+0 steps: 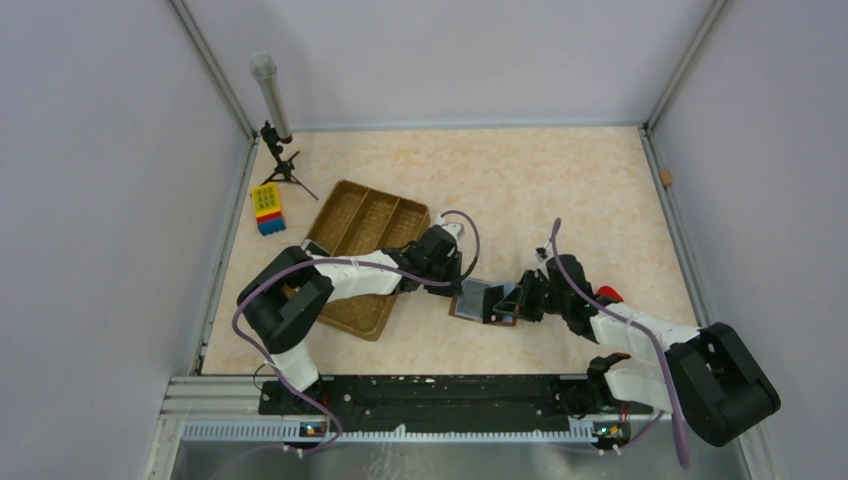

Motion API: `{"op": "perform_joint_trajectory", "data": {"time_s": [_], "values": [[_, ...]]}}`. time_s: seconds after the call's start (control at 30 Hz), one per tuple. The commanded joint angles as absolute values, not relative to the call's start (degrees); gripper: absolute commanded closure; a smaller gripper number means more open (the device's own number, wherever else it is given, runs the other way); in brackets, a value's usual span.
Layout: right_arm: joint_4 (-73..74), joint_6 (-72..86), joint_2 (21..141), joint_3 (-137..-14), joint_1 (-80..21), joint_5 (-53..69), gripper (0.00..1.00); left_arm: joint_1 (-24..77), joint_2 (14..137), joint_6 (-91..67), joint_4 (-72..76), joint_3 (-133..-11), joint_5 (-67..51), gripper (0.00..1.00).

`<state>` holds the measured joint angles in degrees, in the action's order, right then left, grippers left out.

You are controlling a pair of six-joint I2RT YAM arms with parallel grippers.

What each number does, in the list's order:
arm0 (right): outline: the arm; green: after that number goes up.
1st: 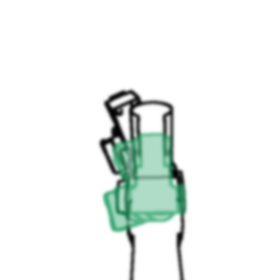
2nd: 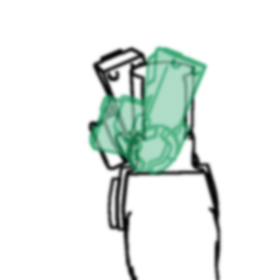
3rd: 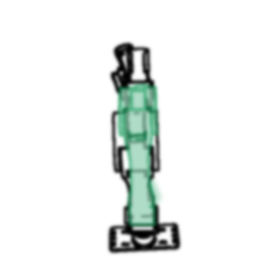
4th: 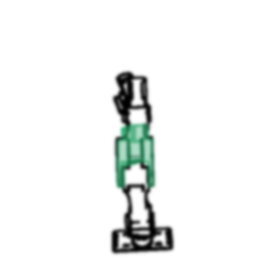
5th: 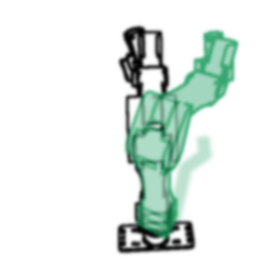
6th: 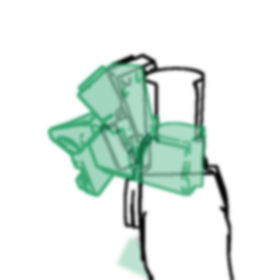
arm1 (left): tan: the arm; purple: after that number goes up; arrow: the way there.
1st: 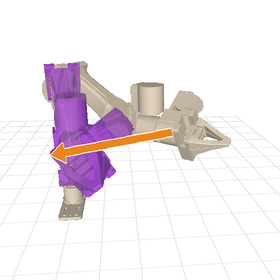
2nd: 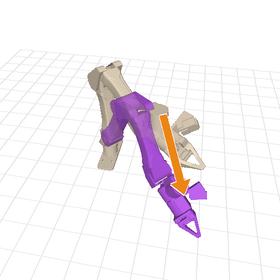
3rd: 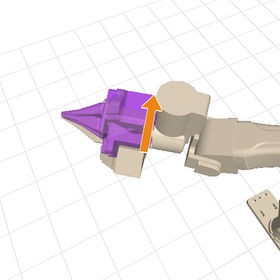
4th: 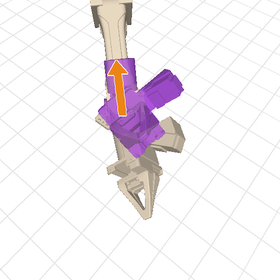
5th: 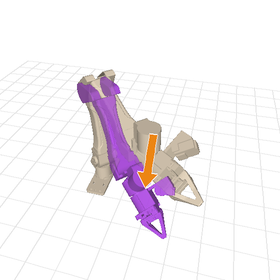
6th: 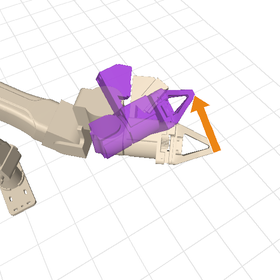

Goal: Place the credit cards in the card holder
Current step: Insert the credit card into the card holder.

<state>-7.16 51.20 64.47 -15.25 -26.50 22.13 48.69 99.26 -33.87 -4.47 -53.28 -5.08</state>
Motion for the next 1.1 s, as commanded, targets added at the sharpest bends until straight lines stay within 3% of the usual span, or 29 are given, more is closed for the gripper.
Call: {"op": "perform_joint_trajectory", "data": {"time_s": [0.0,1.07], "values": [[-9.68,50.52,65.76,-14.23,-25.36,20.89,1.0,48.87,100.92,-32.87,-6.83,-53.7,-3.69,0.76],[-23.33,54.91,72.51,-8.53,-25.31,17.91,1.0,48.87,99.6,-35.6,-3.78,-51.25,-7.65,0.78]]}}
